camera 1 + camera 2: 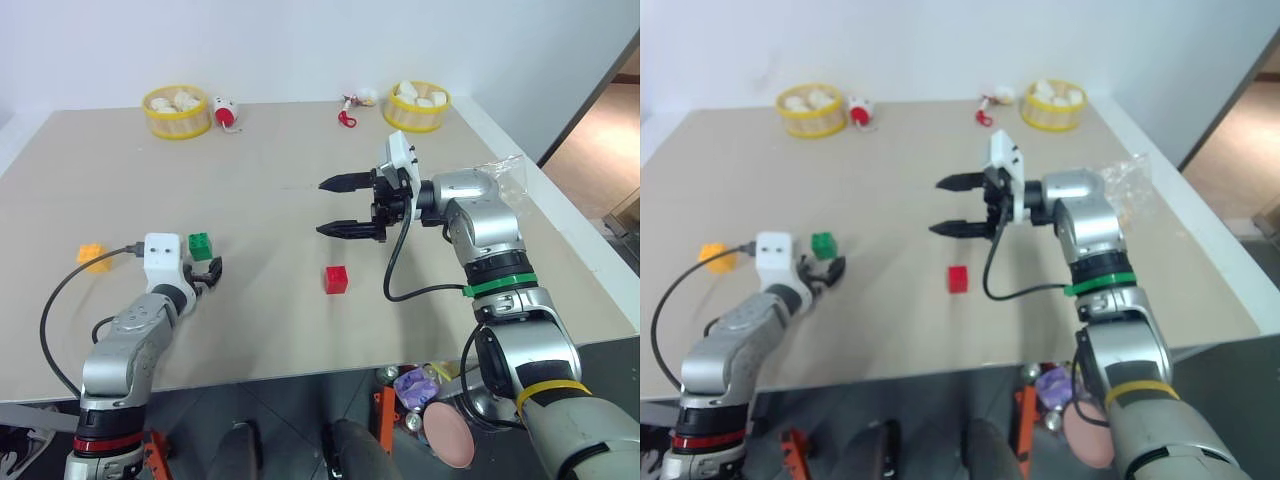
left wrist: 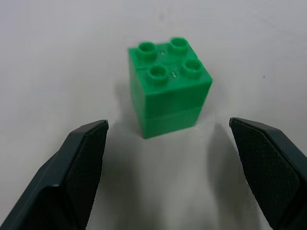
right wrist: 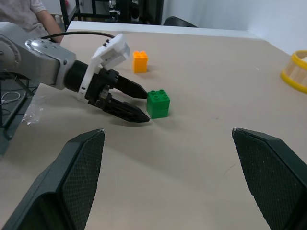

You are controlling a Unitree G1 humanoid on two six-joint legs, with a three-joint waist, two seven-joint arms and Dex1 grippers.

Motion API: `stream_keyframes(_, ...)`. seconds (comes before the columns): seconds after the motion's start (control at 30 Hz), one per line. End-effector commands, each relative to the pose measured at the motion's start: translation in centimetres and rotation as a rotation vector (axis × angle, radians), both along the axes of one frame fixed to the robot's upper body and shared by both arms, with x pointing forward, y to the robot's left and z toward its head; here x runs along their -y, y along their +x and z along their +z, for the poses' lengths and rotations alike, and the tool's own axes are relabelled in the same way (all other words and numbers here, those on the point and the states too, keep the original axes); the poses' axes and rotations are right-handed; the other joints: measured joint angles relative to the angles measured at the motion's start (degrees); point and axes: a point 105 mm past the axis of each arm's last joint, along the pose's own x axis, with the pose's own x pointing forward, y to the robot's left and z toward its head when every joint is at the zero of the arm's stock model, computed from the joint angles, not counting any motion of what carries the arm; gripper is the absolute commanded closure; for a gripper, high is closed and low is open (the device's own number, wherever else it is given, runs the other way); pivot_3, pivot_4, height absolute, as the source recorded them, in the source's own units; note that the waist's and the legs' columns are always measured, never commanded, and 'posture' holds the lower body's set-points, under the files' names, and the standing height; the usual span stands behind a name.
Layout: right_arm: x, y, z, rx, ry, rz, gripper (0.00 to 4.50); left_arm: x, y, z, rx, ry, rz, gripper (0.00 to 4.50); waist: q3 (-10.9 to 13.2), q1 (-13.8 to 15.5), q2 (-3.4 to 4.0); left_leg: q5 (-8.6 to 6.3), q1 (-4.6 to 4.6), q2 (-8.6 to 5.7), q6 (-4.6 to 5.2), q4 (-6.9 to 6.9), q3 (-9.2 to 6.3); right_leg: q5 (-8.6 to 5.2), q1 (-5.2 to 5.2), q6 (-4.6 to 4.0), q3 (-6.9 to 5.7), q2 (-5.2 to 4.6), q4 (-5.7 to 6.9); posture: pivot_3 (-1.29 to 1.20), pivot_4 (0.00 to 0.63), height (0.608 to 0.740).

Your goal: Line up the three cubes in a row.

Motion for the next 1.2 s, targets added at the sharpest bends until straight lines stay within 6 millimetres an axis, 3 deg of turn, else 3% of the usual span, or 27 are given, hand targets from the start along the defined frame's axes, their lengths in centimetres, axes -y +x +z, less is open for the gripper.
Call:
stream_keyframes(0.03, -0.2, -0.5, 1.6, 0.056, 0.025, 0.019, 0.1, 0.3, 0.4, 0.5, 0.013, 0.012, -0.004, 0.31, 0.0, 0.01, 0.0, 0.0, 0.0, 0.0, 0.0, 0.0, 0.0, 0.0, 0.0, 0.0, 0.0, 0.0, 0.0, 0.0, 0.15, 0.74)
stream_keyframes(0.47, 0.1, -0.2, 1.5, 0.055, 0.032, -0.006, 0.1, 0.6, 2.5, 0.4, -0.004, 0.013, 0.015, 0.31, 0.0, 0.04, 0.0, 0.18, 0.08, -0.03, 0.0, 0.05, -0.02, 0.32, 0.04, -0.22, -0.02, 0.0, 0.0, 0.0, 0.15, 0.74)
stream_keyframes(0.5, 0.1, -0.2, 1.5, 0.056, 0.032, -0.007, 0.0, 0.7, 2.7, 0.5, 0.0, 0.01, 0.016, 0.82, 0.0, 0.04, 0.0, 0.22, 0.08, -0.03, -0.02, 0.05, -0.02, 0.36, 0.04, -0.24, -0.02, 0.0, 0.0, 0.0, 0.15, 0.74)
stream_keyframes(0.7, 0.2, 0.0, 1.5, 0.062, 0.032, -0.016, 0.0, 0.8, 3.1, 0.9, 0.013, 0.019, 0.015, 2.71, 0.0, 0.06, 0.0, 0.36, 0.04, -0.08, -0.04, 0.06, -0.02, 0.5, 0.04, -0.24, -0.02, -0.04, -0.01, 0.0, 0.15, 0.74)
stream_keyframes(1.0, 0.0, 0.1, 1.5, 0.071, 0.026, -0.015, 0.0, -0.3, 2.8, 2.2, 0.067, 0.054, 0.029, 2.71, 0.0, 0.04, 0.0, 0.38, 0.03, -0.08, -0.02, 0.05, -0.03, 0.46, 0.01, -0.19, -0.01, -0.04, -0.03, 0.0, 0.15, 0.74)
stream_keyframes(1.2, 0.1, -0.3, 1.4, 0.049, 0.007, 0.014, 0.0, 0.3, 1.9, 6.7, 0.274, 0.042, -0.103, 2.71, 0.01, 0.01, -0.01, 0.38, -0.01, -0.07, -0.03, 0.03, -0.02, 0.44, -0.06, -0.12, -0.01, -0.03, -0.03, 0.0, 0.15, 0.74)
